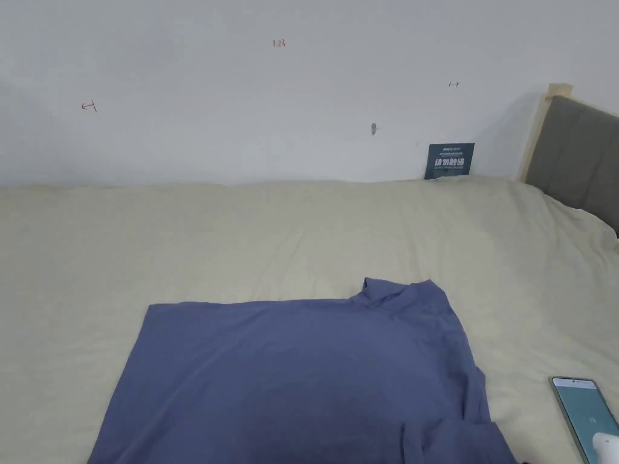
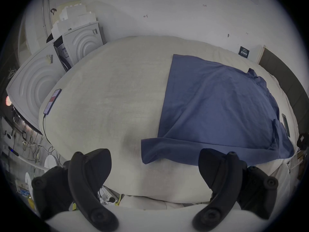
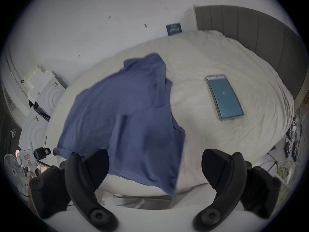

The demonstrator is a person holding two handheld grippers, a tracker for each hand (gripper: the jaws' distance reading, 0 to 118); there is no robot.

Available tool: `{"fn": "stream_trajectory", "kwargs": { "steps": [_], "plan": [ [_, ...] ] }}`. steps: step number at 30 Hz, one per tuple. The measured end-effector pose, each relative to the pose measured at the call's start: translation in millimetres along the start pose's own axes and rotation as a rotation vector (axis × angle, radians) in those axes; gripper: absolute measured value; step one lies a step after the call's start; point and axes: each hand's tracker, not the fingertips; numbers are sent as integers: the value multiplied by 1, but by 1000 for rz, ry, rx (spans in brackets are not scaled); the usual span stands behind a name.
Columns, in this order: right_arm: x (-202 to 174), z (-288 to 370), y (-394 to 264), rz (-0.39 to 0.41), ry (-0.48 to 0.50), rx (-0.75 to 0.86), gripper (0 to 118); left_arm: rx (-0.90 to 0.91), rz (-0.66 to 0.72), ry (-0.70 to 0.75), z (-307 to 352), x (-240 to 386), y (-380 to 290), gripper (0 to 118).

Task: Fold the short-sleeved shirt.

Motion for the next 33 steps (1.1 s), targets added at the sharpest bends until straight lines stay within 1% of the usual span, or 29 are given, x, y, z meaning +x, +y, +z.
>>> {"fn": "stream_trajectory", "kwargs": {
  "steps": [1, 3, 4, 5, 6, 7, 8, 9, 10, 11, 13, 14, 15, 18, 23, 24, 25, 27, 28, 29, 30, 31, 32, 33],
  "plan": [
    [-3, 4, 1, -18, 15, 5, 115, -4, -5, -1, 3, 0, 2, 109],
    [-10, 13, 2, -26, 19, 23, 115, 26, -19, -17, 18, 0, 2, 107],
    [-14, 18, 2, -18, 36, 38, 115, 36, -27, -19, 26, 0, 2, 97],
    [-20, 24, 1, 3, 61, 39, 115, 69, -28, -20, 32, 0, 4, 80],
    [-26, 27, 3, 24, 84, 48, 114, 93, -25, -21, 38, 0, 2, 55],
    [-32, 30, 2, 38, 104, 45, 108, 99, -25, -26, 44, 1, 1, 25],
    [-39, 32, 0, 56, 110, 44, 94, 100, -35, -42, 47, 1, -2, 14],
    [-46, 34, -3, 67, 99, 58, 62, 96, -51, -54, 49, 0, -5, 9],
    [-55, 34, -6, 98, 47, 77, 12, 90, -62, -50, 51, 2, -9, 1],
    [-61, 30, -10, 124, 7, 86, 12, 88, -87, -39, 52, 3, -14, 0],
    [-63, 26, -14, 121, 57, 62, 11, 81, -121, -41, 50, 5, -24, 0],
    [-59, 17, -17, 62, 104, 36, 11, 63, -132, -48, 49, 5, -28, 0],
    [-61, 15, -20, 55, 121, 27, 9, 50, -129, -48, 48, 6, -30, 0],
    [-76, 11, -29, 119, 102, 17, 7, 30, -110, -61, 43, 2, -36, 0],
    [-79, 0, -30, 113, 126, -24, 7, 12, -98, -54, 33, -8, -30, 0],
    [-80, -2, -30, 106, 119, -20, 7, 18, -76, -32, 31, -10, -29, 1],
    [-80, -3, -29, 101, 120, -24, 7, 25, -60, -31, 29, -12, -27, 17],
    [-81, -7, -29, 93, 123, -32, 7, -2, -20, -70, 35, -5, -35, 32],
    [-82, -8, -29, 95, 123, -38, 7, -19, -11, -90, 23, -18, -27, 41],
    [-83, -9, -29, 102, 123, -47, 7, -10, -7, -92, 16, -22, -23, 65],
    [-85, -10, -30, 110, 117, -49, 7, 2, -6, -103, 13, -19, -24, 83],
    [-85, -11, -30, 117, 116, -57, 7, -1, -11, -106, 11, -16, -23, 94],
    [-86, -12, -31, 122, 116, -67, 7, -19, -20, -93, 9, -12, -22, 94],
    [-87, -13, -32, 125, 114, -70, 7, -30, -24, -90, -8, -25, -3, 93]
  ]
}}
